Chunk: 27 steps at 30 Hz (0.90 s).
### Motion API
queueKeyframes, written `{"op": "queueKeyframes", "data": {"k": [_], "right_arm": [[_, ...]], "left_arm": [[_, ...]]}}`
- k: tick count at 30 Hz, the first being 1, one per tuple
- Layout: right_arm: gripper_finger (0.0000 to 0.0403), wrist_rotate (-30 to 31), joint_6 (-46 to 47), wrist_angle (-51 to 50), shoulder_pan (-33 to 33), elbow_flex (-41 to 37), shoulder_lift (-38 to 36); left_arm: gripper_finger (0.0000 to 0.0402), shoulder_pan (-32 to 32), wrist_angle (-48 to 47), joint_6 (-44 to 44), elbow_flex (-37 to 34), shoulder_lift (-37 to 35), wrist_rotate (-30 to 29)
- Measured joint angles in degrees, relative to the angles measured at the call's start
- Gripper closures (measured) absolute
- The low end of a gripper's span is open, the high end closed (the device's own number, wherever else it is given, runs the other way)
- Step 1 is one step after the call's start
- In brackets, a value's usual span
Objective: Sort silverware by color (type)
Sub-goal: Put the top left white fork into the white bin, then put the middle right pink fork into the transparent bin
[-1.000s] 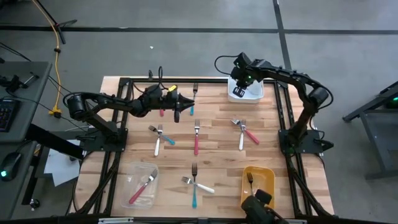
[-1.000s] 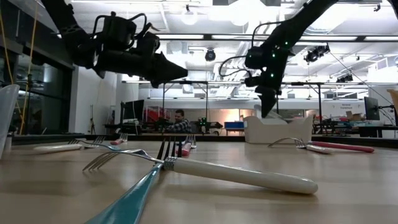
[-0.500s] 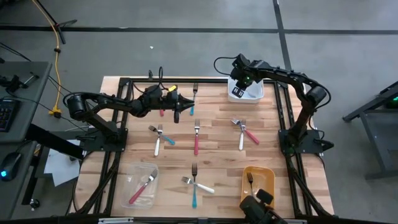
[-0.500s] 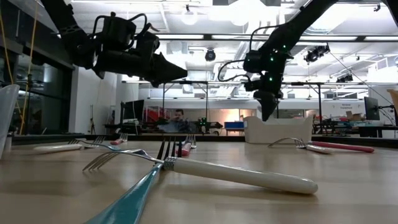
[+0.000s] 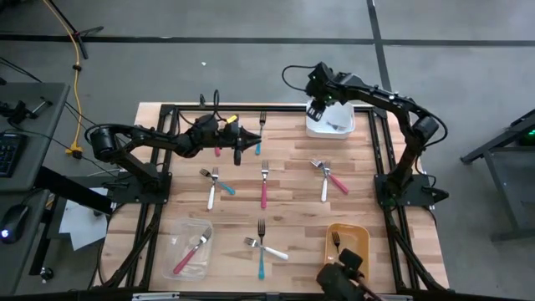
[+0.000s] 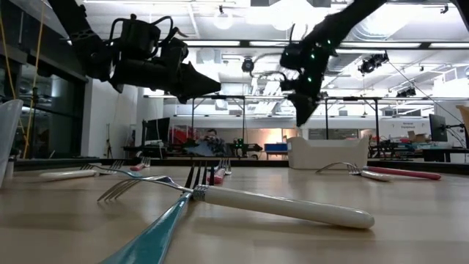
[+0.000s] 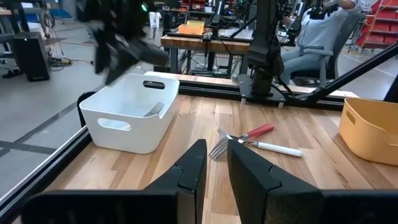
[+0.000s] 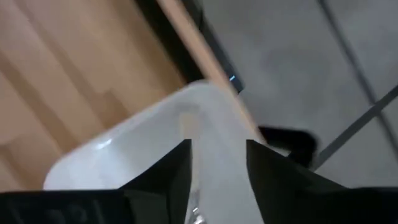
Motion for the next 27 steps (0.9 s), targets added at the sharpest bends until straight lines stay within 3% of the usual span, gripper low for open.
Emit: {"op": "queueKeyframes", "data": {"k": [4,8,13,17,22,27], "right_arm": [[0.0326,0.72,-1.78,4.12,3.15,0.14,-1.1],[0.0392,-4.56,-2.15,15.67,6.87,-7.22,-3.99],[0.0387,-5.89,4.78,31.62,12.79,-18.88,-9.52],[0.04,-6.04,12.53,38.85,18.48,-27.31,-14.65],[0.04,-5.98,22.51,38.96,26.37,-34.87,-21.15],[0.0401,2.0,30.83,33.24,34.42,-38.85,-27.15]], "left_arm": [[0.0346,-0.01,-0.32,1.47,0.02,0.0,-0.02],[0.0346,-0.06,-0.44,2.31,0.02,0.0,-0.21],[0.0346,-0.37,-0.52,2.39,0.02,0.0,-0.14],[0.0346,-1.32,-0.75,2.77,0.02,0.0,0.07],[0.0346,-3.66,0.95,2.85,0.02,0.0,0.57],[0.0346,-6.34,3.49,3.47,0.02,0.11,0.61]]}}
